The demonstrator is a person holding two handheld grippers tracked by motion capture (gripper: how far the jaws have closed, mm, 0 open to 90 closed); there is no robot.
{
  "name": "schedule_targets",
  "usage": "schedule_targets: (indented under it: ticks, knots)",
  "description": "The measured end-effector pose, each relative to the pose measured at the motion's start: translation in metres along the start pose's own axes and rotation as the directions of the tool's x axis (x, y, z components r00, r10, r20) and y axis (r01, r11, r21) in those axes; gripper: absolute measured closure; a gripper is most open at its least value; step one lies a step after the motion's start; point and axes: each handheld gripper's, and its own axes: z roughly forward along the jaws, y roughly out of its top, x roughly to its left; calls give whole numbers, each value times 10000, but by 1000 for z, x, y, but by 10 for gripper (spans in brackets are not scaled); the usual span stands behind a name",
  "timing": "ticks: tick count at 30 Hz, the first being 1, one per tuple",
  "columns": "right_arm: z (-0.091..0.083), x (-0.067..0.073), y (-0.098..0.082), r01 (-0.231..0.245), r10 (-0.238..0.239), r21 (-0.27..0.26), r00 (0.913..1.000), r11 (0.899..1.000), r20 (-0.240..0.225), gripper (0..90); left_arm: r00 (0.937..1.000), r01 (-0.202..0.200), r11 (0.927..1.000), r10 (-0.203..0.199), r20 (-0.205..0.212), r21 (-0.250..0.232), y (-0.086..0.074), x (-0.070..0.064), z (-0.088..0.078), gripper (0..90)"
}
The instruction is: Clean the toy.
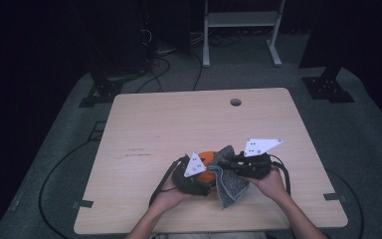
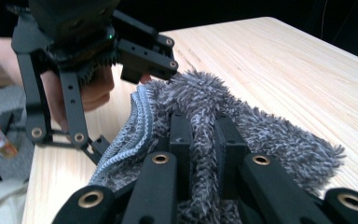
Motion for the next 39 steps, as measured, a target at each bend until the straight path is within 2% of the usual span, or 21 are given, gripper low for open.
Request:
schedule_targets:
  ticks: [2,6,7,10,11,14,15,20,22,25,26,28,29,30,31,32,33,34,35,36,39]
  knots:
    - [-3,1,-2,72,-72,41,9999,10000,76,797,10000,-68,10000,68,42,68,0,-2,-2,218]
    - [-14,-2,-18,-261,257,109,9991,9996,327,797,9994,46,10000,-44,345,-64,-4,-5,-6,220]
    - [-18,-4,-27,-419,408,259,9983,9988,406,795,9923,594,9978,-556,1109,-309,-4,-4,-11,220]
    - [-21,-4,-34,-560,551,231,9977,9982,386,795,9884,514,9983,-469,1441,-279,-2,-4,-15,212]
    - [-23,-3,-38,-525,522,218,9985,9984,157,793,9866,474,9983,-417,1575,-328,2,-2,-17,201]
    - [-24,-3,-40,-383,381,254,9992,9989,94,793,9878,229,9986,-153,1549,-475,13,6,-18,159]
    - [-26,-3,-41,-242,244,309,9997,9992,-53,793,9895,-51,9988,120,1440,-481,22,15,-15,142]
    - [-28,-1,-44,61,-38,439,9987,9990,-509,789,9822,267,9992,-207,1866,-298,33,32,-1,95]
    - [-30,-2,-46,122,-85,500,9973,9987,-735,789,9703,398,9975,-527,2362,588,33,40,16,84]
    - [-32,-3,-48,59,-4,588,9958,9983,-918,787,9298,1308,9813,-1708,3261,1411,22,45,32,75]
    - [-33,-2,-48,-66,116,524,9953,9986,-959,786,9222,1483,9799,-1856,3393,1331,18,46,33,82]
    - [-35,-2,-49,-178,212,369,9954,9992,-936,786,9256,1526,9816,-1828,3314,1152,14,45,31,171]
    - [-42,-3,-51,-427,440,187,9963,9989,-732,785,9423,1183,9869,-1465,3010,1098,13,42,26,246]
    - [-47,-5,-52,-492,498,127,9972,9987,-559,785,9423,1183,9869,-1465,3010,1098,13,42,26,296]
    - [-54,-7,-53,-611,612,39,9977,9981,-297,785,9582,716,9926,-957,2696,979,13,35,21,342]
    - [-54,-7,-53,-611,612,39,9977,9981,-297,785,9582,716,9926,-957,2696,979,13,35,21,374]
    - [-68,-12,-54,-767,770,-116,9967,9970,272,785,9672,388,9956,-588,2472,848,15,28,15,403]
    - [-68,-12,-54,-767,770,-116,9967,9970,272,785,9672,388,9956,-588,2472,848,15,28,15,427]
    - [-83,-17,-55,-848,862,-195,9920,9962,918,782,9707,301,9975,-445,2363,639,17,24,10,446]
    - [-87,-19,-55,-835,845,-137,9895,9964,1170,780,9730,320,9982,-425,2268,498,18,22,7,453]
    - [-97,-25,-59,-883,770,508,9784,9948,1917,764,9869,131,9999,-145,1610,97,22,20,2,456]
